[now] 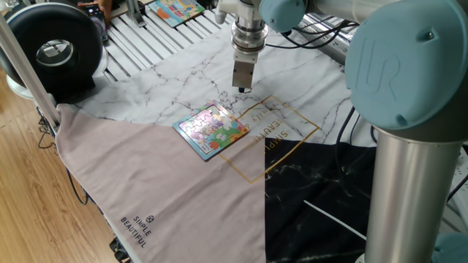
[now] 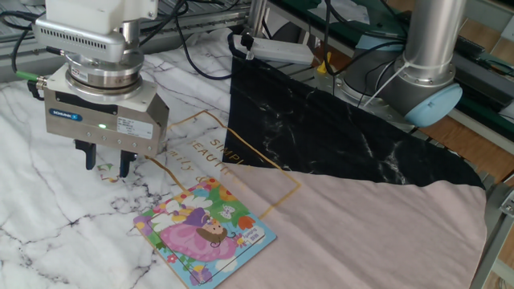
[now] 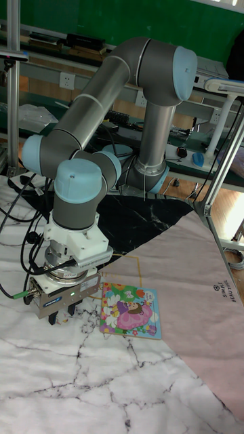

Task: Assemble one piece of a puzzle

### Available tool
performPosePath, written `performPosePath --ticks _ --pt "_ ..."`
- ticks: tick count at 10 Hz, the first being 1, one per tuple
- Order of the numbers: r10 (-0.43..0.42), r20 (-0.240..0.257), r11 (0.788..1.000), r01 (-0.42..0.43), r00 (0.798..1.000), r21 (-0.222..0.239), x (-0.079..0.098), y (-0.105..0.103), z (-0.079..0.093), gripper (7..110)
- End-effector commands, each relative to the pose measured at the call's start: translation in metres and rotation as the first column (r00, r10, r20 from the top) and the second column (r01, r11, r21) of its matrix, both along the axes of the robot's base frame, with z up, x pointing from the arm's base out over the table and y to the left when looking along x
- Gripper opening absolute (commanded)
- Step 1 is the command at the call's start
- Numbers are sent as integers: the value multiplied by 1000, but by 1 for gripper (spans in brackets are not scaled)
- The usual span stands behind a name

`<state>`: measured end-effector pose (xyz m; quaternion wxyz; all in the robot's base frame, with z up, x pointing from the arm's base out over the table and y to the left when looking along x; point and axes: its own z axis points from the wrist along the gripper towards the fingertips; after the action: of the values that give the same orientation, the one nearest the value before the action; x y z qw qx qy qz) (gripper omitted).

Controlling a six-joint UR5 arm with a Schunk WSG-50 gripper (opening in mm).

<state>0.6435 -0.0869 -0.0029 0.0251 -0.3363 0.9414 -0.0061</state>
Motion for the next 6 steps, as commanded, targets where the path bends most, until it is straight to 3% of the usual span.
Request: performPosePath --ticks 1,4,6 --pt "-29 7 999 29 1000 15 3 2 5 44" --pt "-32 6 999 32 999 2 0 -5 16 44" --pt "-26 25 1000 26 999 14 4 -10 4 44"
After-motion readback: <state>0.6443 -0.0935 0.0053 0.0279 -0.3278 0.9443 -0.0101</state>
